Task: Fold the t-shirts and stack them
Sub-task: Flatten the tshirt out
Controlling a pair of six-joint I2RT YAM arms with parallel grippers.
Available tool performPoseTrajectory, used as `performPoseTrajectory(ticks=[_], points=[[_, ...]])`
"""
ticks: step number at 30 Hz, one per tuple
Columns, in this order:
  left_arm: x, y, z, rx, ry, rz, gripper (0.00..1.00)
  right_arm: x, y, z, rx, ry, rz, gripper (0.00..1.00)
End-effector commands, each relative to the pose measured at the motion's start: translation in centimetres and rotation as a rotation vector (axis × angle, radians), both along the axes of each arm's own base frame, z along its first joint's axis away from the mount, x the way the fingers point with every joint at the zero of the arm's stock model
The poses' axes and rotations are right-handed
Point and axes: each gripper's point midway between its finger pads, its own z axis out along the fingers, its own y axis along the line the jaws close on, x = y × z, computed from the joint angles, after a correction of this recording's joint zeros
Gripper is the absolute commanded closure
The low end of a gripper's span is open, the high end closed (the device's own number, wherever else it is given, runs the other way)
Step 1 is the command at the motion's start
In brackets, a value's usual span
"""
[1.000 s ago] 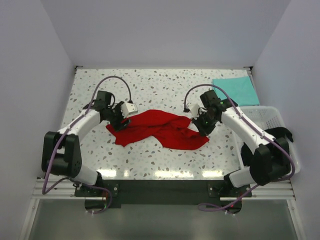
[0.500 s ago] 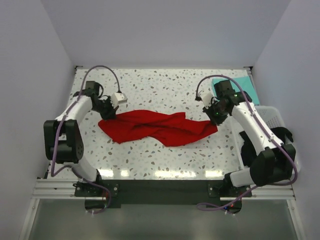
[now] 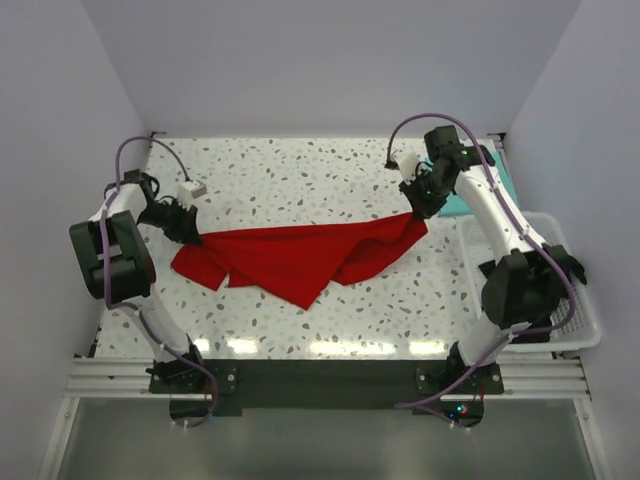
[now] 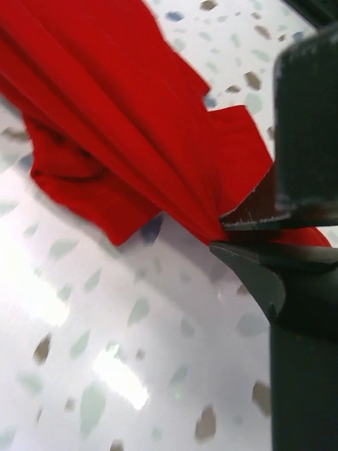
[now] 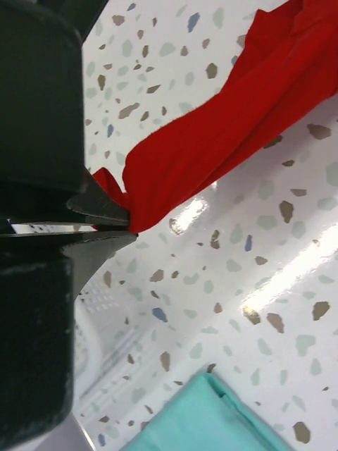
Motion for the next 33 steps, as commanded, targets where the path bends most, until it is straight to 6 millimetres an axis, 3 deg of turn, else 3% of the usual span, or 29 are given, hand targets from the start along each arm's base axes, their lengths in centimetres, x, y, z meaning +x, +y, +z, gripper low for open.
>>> performPoseTrajectory(ticks=[1, 2, 5, 6, 7, 8, 9, 10, 11, 12, 14, 15, 21, 24, 27, 31, 33], points=[[6.9, 1.9, 3.1, -0.009, -0.176, 0.152, 0.82, 1.4, 1.9, 1.3, 0.066, -0.002, -0.017, 1.00], [7.6, 2.1, 3.6, -0.010, -0.191, 0.182, 0.72, 1.5, 2.1, 1.5, 0.066, -0.006, -0.014, 1.00], [8.9, 2.1, 6.4, -0.007, -0.308, 0.175, 0.55, 1.6, 2.2, 1.5, 0.057, -0.023, -0.013, 1.00], [8.1, 1.4, 6.2, -0.009, -0.326, 0.135, 0.51, 1.8, 2.2, 1.6, 0.056, -0.036, -0.015, 1.00], [7.7, 0.2, 8.2, 0.000, -0.396, 0.089, 0.47, 1.8, 2.0, 1.4, 0.052, -0.033, -0.021, 1.00], [6.9, -0.7, 8.4, 0.023, -0.444, 0.010, 0.45, 2.0, 2.1, 1.3, 0.052, -0.042, -0.027, 1.00], [5.0, -3.2, 7.2, 0.014, -0.430, -0.078, 0.44, 2.0, 2.1, 1.3, 0.056, -0.043, -0.030, 1.00], [3.4, -4.7, 8.2, 0.037, -0.465, -0.147, 0.44, 1.9, 2.2, 1.0, 0.060, -0.035, -0.033, 1.00], [2.3, -6.1, 8.0, 0.066, -0.504, -0.252, 0.43, 1.9, 2.3, 0.8, 0.067, -0.027, -0.037, 1.00], [-0.4, -9.0, 7.3, 0.066, -0.519, -0.356, 0.42, 1.9, 2.4, 0.8, 0.073, -0.025, -0.040, 1.00], [-2.6, -11.4, 6.5, 0.087, -0.574, -0.482, 0.34, 1.9, 2.5, 0.5, 0.075, -0.014, -0.043, 1.00], [-4.5, -14.0, 5.7, 0.083, -0.622, -0.577, 0.33, 1.9, 2.5, 0.5, 0.074, -0.011, -0.044, 1.00], [-8.3, -20.3, 2.0, 0.130, -0.704, -0.849, 0.30, 1.9, 2.3, 0.5, 0.064, -0.006, -0.045, 1.00], [-9.4, -22.3, 1.0, 0.129, -0.662, -0.931, 0.31, 1.8, 2.2, 0.6, 0.060, -0.006, -0.047, 1.00], [-10.3, -23.1, -1.7, 0.172, -0.606, -1.006, 0.32, 1.5, 2.1, 0.6, 0.054, -0.006, -0.048, 1.00], [-9.2, -23.2, -3.4, 0.262, -0.622, -0.998, 0.34, 0.9, 1.9, 0.9, 0.049, -0.009, -0.047, 1.00], [-9.2, -23.2, -4.3, 0.305, -0.603, -1.004, 0.39, 0.5, 1.7, 1.2, 0.049, -0.014, -0.046, 1.00]])
